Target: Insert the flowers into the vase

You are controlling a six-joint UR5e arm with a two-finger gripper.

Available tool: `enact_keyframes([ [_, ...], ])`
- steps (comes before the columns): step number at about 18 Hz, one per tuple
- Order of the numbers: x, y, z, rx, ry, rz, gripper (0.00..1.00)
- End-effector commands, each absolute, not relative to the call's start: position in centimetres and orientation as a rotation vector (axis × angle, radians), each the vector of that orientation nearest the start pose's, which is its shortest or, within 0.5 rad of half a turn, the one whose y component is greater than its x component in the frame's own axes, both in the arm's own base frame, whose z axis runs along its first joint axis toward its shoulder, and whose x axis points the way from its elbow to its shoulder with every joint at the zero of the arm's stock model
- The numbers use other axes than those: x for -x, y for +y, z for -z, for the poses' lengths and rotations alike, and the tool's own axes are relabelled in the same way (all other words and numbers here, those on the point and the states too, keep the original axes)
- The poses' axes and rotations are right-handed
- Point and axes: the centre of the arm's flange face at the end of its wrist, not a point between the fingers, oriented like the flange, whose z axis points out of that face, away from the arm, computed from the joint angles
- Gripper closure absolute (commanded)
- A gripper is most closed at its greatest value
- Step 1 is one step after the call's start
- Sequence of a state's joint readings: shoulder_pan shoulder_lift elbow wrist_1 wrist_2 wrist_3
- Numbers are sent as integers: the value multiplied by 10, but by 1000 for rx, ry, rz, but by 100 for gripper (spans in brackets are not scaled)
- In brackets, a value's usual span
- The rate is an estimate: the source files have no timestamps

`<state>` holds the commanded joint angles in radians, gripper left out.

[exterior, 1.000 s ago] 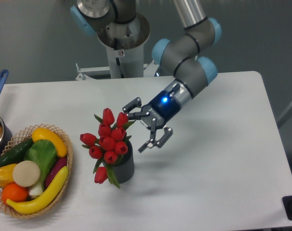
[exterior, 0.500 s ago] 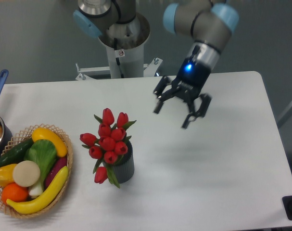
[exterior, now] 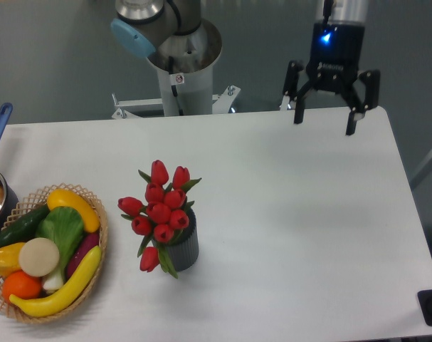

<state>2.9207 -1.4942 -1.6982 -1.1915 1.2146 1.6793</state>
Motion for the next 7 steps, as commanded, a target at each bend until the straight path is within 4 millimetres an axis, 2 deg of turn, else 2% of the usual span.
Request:
enact_keyframes([
  [3,431,256,-512,2746,698,-411,0],
  [7,425,234,-506,2755,788,-388,0],
])
